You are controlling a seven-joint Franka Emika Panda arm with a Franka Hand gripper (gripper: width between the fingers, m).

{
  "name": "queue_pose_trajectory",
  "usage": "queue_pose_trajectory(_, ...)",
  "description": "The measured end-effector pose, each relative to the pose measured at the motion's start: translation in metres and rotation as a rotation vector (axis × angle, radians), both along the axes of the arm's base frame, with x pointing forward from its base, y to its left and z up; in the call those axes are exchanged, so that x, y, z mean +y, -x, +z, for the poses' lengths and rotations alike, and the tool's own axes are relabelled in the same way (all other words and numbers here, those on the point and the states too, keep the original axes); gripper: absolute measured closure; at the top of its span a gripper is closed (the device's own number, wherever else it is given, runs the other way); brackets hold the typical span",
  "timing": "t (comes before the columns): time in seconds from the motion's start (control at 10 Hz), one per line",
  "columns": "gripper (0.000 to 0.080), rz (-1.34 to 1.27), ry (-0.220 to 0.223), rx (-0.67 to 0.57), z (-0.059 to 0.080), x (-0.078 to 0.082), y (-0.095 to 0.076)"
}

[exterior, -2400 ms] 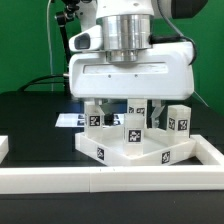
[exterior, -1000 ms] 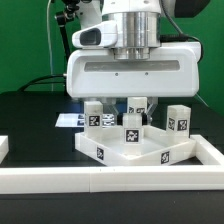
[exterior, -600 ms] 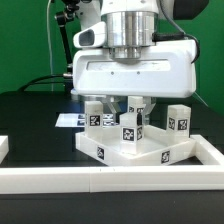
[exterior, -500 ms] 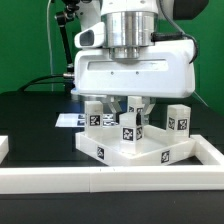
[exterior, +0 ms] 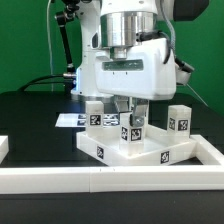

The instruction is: Assemble square table

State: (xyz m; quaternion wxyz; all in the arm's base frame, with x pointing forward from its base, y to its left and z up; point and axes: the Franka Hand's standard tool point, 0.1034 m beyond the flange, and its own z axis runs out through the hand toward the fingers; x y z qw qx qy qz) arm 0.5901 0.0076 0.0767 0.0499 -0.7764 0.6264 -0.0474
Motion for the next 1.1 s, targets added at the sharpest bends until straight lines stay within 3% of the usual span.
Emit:
queue_pose_trajectory(0.3, 0.0505, -0.242, -0.039, 0.011, -0.0005, -0.0056, 0.0019)
queue_pose_trajectory(0.7, 0.0505, -0.349, -0.066, 0.010, -0.0003, -0.0049, 0.0014)
queue_pose_trajectory(0.8, 0.0444, -0.322, -0.063, 0.009, -0.0004, -0.0049, 0.0014)
queue_pose_trajectory(0.9, 0.0276, -0.269, -0.056, 0.007, 0.0000, -0.0046, 0.0012)
queue_pose_trajectory(1.0, 0.0276, -0.222, -0.051, 0.004, 0.0009, -0.0039, 0.0005)
queue_pose_trajectory(1.1, 0.0190, -0.125, -0.036, 0.003, 0.0007, -0.0022, 0.0005)
